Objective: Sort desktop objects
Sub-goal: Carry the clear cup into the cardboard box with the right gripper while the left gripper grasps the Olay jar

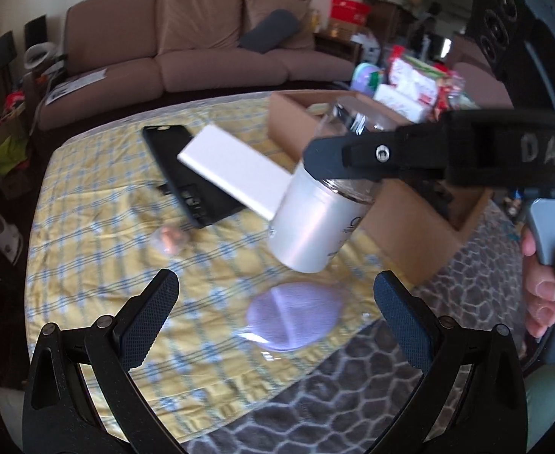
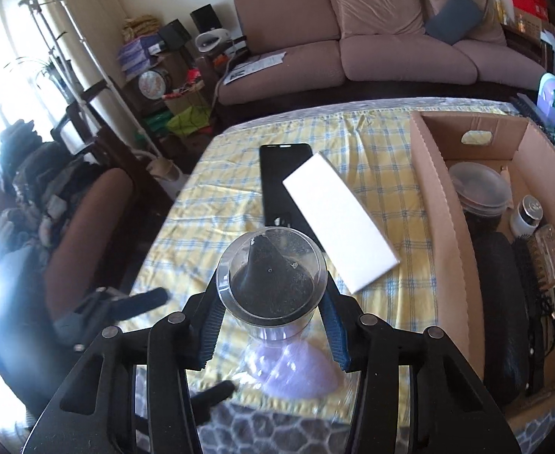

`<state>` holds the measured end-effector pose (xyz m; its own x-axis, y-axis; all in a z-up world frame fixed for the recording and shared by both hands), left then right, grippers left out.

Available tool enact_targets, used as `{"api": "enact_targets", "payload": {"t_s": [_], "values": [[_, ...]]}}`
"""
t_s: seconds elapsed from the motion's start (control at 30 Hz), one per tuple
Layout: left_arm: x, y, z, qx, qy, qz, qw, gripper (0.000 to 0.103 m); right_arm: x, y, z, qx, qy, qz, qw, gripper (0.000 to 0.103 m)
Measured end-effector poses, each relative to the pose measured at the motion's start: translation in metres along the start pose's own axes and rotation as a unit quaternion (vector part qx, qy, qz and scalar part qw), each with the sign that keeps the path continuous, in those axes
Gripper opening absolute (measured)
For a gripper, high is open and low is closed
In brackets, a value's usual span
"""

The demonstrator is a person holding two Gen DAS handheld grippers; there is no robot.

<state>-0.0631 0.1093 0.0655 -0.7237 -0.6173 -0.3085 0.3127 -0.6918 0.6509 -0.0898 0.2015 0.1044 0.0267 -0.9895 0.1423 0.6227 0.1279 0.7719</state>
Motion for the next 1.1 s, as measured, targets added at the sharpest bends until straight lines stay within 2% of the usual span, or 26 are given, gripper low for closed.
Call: {"api": "enact_targets", "payload": {"t_s": [0.13, 0.2, 0.37, 0.5, 0.63, 0.77, 0.87, 0.97, 1.1], "values": [[-0.029, 0.004, 0.002, -0.007, -0.036, -0.020, 0.9991, 0.103, -0.014, 0.036, 0.000, -0.010, -0.012, 0.013, 1.000, 0.048], [-0.037, 0.005, 0.002, -0.010, -0.049, -0.018, 0.9986, 0.103, -0.033, 0.055, 0.004, -0.020, -0.014, -0.001, 1.000, 0.048], [-0.029, 0.004, 0.004, -0.010, -0.035, -0.013, 0.9993, 0.103, -0.102, 0.083, 0.011, -0.026, -0.013, -0.085, 0.996, 0.048], [-0.016, 0.010, 0.010, -0.023, -0.015, -0.010, 0.9996, 0.103, -0.165, 0.079, 0.006, 0.009, -0.018, -0.156, 0.988, 0.048], [-0.005, 0.012, 0.011, -0.025, -0.003, -0.001, 0.9997, 0.103, -0.209, 0.055, -0.009, 0.059, -0.020, -0.194, 0.979, 0.048], [-0.010, 0.010, 0.022, -0.029, 0.008, -0.009, 0.9995, 0.103, -0.229, 0.035, -0.021, 0.096, -0.020, -0.198, 0.975, 0.048], [-0.033, -0.001, 0.041, -0.036, 0.013, -0.043, 0.9984, 0.103, -0.234, 0.035, -0.024, 0.090, -0.036, -0.185, 0.978, 0.048], [-0.073, -0.019, 0.061, -0.035, -0.026, -0.059, 0.9973, 0.103, -0.233, 0.040, -0.022, 0.077, -0.053, -0.159, 0.983, 0.048], [-0.114, -0.055, 0.081, -0.024, -0.075, -0.072, 0.9943, 0.103, -0.221, 0.052, -0.009, 0.059, -0.078, -0.100, 0.990, 0.048]]}}
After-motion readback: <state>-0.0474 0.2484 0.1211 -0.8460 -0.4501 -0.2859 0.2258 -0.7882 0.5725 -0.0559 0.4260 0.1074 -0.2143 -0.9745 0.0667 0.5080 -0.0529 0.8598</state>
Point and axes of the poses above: each gripper's, at about its wrist camera, not at the fingertips, and y roughly against the way its jaws point, x to its left, z to its top, the point moved 6 cm from there along -y, roughly the way its jaws point, and after that the axes turned 14 degrees about -z, right-handed, at the moved point
